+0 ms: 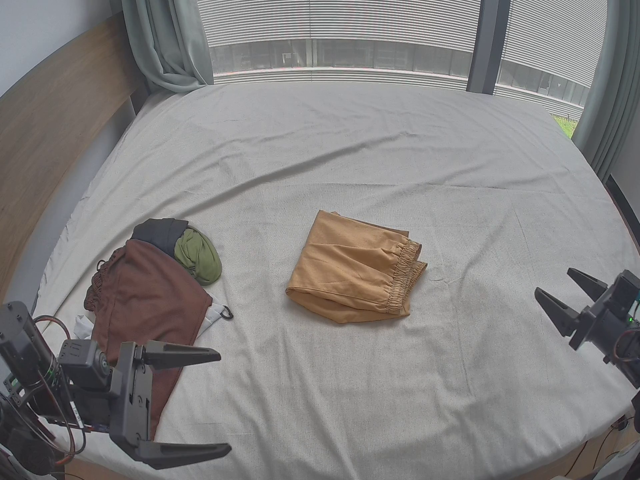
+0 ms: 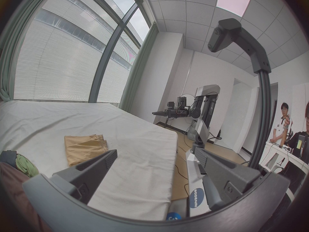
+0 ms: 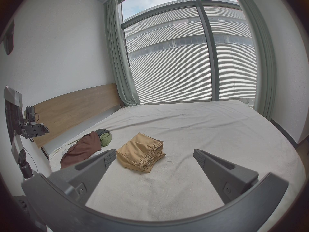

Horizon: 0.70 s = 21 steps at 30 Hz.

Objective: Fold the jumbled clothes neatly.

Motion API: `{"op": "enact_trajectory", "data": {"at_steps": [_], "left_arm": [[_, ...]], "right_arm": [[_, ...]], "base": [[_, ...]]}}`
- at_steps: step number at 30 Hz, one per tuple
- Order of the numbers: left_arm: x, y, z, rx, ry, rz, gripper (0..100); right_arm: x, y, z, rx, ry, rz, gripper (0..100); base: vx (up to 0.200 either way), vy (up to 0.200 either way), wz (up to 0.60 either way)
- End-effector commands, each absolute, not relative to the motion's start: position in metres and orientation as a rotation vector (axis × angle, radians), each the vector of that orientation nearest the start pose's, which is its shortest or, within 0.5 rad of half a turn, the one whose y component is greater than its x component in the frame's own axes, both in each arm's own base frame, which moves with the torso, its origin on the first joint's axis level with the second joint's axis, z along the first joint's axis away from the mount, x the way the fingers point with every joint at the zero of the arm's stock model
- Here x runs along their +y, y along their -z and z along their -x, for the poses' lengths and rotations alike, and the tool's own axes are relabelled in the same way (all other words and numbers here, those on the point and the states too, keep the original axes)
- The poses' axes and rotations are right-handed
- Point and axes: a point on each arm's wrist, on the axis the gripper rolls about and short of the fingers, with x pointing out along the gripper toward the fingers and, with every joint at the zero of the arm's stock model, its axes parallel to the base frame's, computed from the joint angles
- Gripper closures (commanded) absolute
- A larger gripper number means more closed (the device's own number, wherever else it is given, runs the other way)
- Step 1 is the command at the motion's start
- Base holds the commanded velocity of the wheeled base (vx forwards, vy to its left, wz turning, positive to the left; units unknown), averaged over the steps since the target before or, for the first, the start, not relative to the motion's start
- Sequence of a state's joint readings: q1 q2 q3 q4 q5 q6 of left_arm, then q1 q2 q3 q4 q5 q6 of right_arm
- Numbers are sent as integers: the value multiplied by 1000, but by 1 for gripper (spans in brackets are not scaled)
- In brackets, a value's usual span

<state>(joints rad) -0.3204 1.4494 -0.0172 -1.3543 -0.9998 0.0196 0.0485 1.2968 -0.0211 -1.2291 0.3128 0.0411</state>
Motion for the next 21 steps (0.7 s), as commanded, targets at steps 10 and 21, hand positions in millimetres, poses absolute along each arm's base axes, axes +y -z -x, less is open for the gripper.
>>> {"op": "enact_trajectory", "data": {"at_steps": [10,21], "left_arm": [[-21,-132,-15,33,1110,118,0],[-19,-110,23,-53,676,197,0]], "right_arm": [[7,-82,25,-23,-358,-93,0],[-4,-83,25,-34,175,24,0]], "base": [[0,0,0],[0,0,0]]}}
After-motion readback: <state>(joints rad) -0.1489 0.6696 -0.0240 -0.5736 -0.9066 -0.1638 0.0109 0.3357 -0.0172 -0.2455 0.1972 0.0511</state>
